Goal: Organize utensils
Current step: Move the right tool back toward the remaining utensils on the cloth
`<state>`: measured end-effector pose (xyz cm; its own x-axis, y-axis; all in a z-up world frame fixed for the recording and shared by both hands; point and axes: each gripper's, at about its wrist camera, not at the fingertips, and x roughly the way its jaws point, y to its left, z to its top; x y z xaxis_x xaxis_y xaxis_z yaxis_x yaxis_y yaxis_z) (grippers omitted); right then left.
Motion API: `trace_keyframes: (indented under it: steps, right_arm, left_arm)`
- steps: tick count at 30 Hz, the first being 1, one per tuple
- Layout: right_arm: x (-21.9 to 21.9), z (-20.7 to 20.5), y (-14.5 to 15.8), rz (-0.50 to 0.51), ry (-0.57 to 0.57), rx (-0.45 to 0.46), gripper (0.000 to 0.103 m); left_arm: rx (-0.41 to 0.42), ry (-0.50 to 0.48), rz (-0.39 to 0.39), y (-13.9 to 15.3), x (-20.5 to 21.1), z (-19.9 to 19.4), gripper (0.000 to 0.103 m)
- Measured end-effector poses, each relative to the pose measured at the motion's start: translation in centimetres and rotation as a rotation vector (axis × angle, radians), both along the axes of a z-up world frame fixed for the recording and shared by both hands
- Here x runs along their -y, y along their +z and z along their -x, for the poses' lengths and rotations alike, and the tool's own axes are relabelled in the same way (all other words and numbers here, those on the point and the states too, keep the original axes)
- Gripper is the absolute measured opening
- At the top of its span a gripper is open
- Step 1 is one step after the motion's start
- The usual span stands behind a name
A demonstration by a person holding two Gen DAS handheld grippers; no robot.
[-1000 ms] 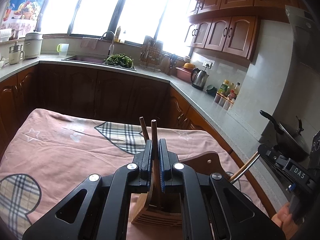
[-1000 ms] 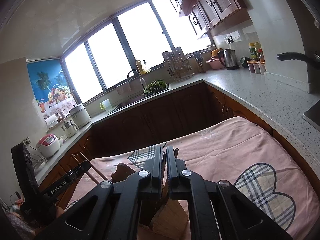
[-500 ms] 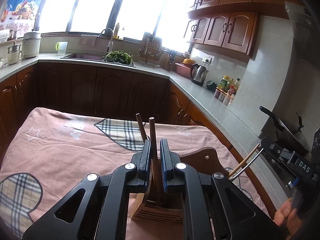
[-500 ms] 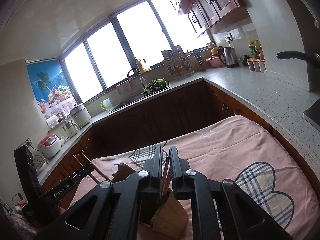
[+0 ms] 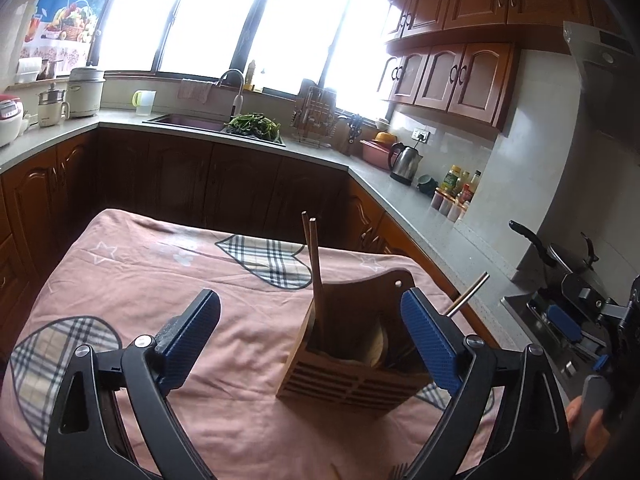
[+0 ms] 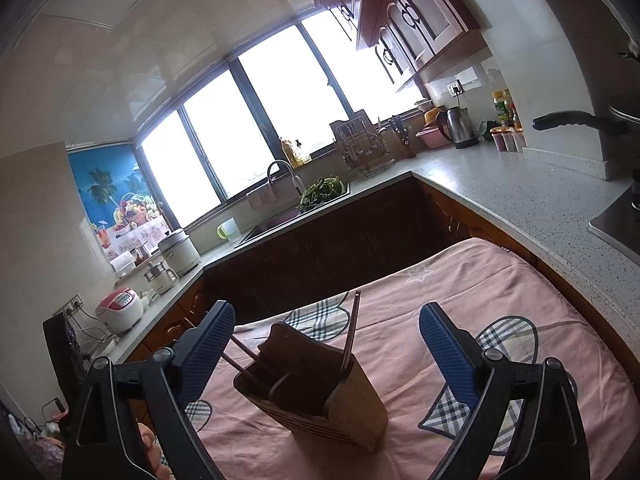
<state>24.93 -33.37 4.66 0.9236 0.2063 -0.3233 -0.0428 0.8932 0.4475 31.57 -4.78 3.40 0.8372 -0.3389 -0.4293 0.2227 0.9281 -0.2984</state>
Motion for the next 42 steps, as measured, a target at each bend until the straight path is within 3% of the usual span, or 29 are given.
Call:
trace_keyframes:
  steps: [11,20,30,42]
  right_arm:
    - [-0.2,7.7,-1.4,0.002,0.019,-0.055,0.098]
    - [-1.2,12.6,-3.4,0.043,0.037,-0.121,0.098]
    - [-2.4,16.0,-7.2,0.072,0.049,-0.2,0.098]
    - [-2.8,16.9,-10.4,0.093,0.055,-0.276,0.098]
  left_arm:
    - [-0.124,0.02,0.003,-3.2,-2.9,7.6,0.095]
    - [-0.165,0.015,0.011,-4.9,-4.0,11.9,0.095]
    - [-0.224,-0.002,0.008,-7.7,-4.1,14.6,0.095]
    - [-0.29,-0.005,-0.005,-10.4,-3.7,15.1,0.095]
